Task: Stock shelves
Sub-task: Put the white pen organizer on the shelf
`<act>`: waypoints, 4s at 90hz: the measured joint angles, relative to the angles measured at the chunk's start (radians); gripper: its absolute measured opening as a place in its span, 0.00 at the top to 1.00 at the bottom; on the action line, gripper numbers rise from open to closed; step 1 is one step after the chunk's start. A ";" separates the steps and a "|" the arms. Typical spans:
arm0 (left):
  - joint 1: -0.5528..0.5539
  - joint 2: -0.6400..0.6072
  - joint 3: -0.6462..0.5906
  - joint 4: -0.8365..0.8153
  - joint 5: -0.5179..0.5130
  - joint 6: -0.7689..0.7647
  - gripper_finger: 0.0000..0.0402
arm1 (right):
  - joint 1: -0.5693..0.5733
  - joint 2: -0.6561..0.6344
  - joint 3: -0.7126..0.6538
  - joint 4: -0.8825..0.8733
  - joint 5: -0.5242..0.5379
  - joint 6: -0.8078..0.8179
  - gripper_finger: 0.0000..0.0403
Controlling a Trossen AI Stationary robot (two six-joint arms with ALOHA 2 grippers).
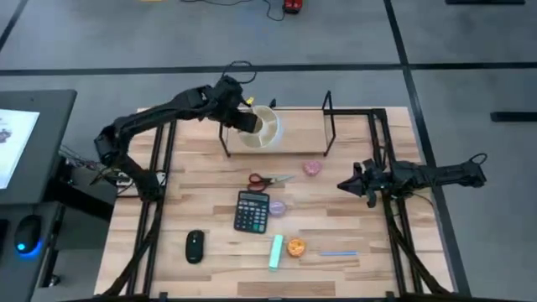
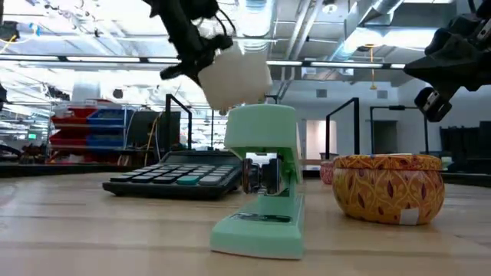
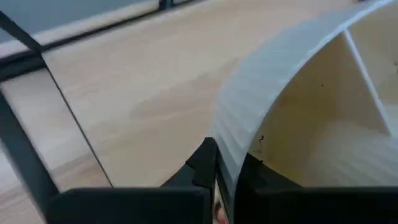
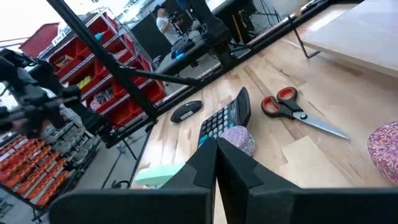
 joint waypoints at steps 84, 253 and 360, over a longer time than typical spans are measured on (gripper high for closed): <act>0.044 0.139 0.007 -0.051 -0.154 -0.002 0.99 | 0.000 0.000 0.000 0.000 0.000 0.000 1.00; -0.019 0.139 0.247 -0.329 0.087 0.323 1.00 | 0.000 0.000 0.000 0.000 0.000 0.000 1.00; 0.023 0.221 0.246 -0.305 -0.132 0.298 1.00 | 0.000 0.000 0.000 0.004 0.000 0.000 1.00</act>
